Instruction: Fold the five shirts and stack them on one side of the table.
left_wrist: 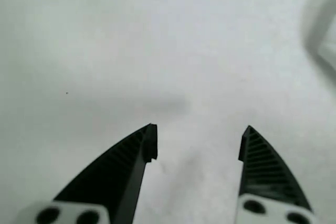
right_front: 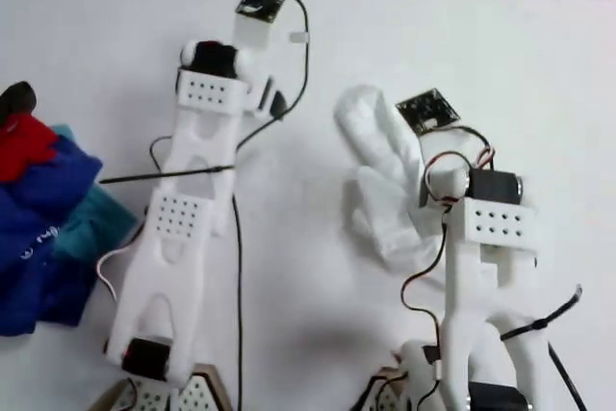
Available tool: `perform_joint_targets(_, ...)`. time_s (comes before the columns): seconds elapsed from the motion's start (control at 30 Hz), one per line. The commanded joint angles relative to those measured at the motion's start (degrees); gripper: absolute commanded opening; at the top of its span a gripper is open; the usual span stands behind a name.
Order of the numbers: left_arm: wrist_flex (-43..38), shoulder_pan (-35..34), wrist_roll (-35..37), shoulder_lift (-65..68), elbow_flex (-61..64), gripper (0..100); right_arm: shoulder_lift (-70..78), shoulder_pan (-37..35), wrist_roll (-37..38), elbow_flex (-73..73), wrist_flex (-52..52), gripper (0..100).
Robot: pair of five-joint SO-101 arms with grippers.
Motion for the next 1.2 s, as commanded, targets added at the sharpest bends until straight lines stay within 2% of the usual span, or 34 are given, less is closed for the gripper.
perform_joint_targets(0.0,0.70,-0.79,-0.44,-4.66,-1.71,27,0.04,-0.40,0.44,0.79,-3.30,21.5)
perform_joint_targets(0.2,0.70,-0.53,-0.44,-4.66,-1.71,27,0.13,-4.09,0.09,1.05,-3.91,21.5)
perform_joint_targets(0.43,0.70,-0.88,-0.62,-4.66,-1.71,27,0.13,-6.64,-4.75,1.14,-7.96,21.5)
perform_joint_targets(0.8,0.62,-0.88,-0.70,-4.66,-1.71,27,9.01,-5.41,-4.75,2.29,-11.47,21.5)
perform_joint_targets(1.1,0.53,-0.79,-0.70,-4.57,-1.71,27,11.91,-0.57,-4.31,2.02,-14.29,21.4)
perform_joint_targets(1.17,0.44,-0.53,-0.70,-4.57,-1.71,27,11.91,-0.22,-4.31,2.02,-14.29,17.7)
